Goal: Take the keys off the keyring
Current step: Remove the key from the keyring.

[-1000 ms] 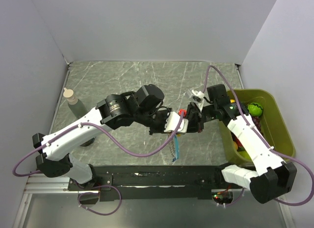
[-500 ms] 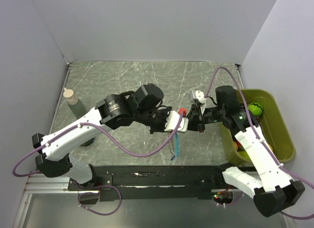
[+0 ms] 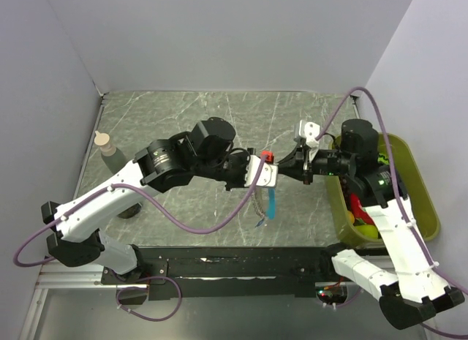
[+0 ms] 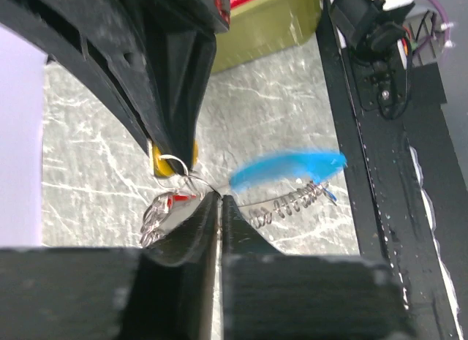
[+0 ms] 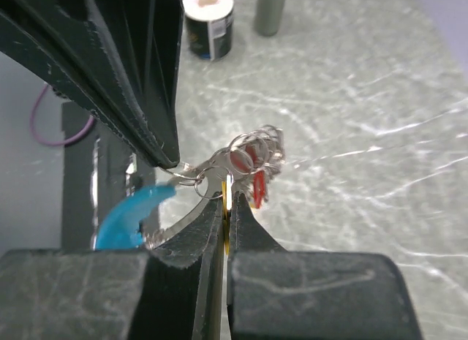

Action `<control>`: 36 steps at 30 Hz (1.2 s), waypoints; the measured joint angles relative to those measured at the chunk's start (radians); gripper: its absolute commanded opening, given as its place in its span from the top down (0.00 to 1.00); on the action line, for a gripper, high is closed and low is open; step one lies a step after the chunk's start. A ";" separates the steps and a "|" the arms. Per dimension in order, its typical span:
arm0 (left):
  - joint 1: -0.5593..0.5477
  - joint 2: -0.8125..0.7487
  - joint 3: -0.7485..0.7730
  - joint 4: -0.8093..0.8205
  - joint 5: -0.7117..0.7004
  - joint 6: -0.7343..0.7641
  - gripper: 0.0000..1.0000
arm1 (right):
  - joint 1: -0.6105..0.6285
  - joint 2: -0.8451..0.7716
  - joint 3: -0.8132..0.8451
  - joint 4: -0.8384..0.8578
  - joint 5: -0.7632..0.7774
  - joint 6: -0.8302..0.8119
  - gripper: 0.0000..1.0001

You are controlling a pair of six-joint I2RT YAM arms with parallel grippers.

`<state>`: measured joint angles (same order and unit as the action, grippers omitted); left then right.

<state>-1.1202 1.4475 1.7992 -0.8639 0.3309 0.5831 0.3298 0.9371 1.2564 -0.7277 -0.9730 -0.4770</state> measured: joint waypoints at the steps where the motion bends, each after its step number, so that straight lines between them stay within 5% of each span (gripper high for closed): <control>1: 0.000 -0.005 0.000 0.007 0.000 0.000 0.85 | 0.000 0.000 0.018 -0.004 0.006 -0.001 1.00; 10: -0.005 -0.029 0.000 -0.047 0.024 -0.011 0.70 | 0.003 -0.003 0.112 -0.029 0.092 -0.042 1.00; 23: 0.002 -0.029 -0.006 0.002 -0.023 -0.077 0.66 | 0.083 -0.034 0.045 -0.047 0.196 -0.086 1.00; 36: 0.002 0.013 -0.029 0.047 -0.046 -0.103 0.64 | 0.091 -0.040 0.031 -0.067 0.129 -0.092 1.00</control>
<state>-1.1179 1.4601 1.7706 -0.8165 0.2848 0.4805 0.4210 0.8974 1.2877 -0.7944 -0.8440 -0.5690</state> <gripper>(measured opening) 0.355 0.033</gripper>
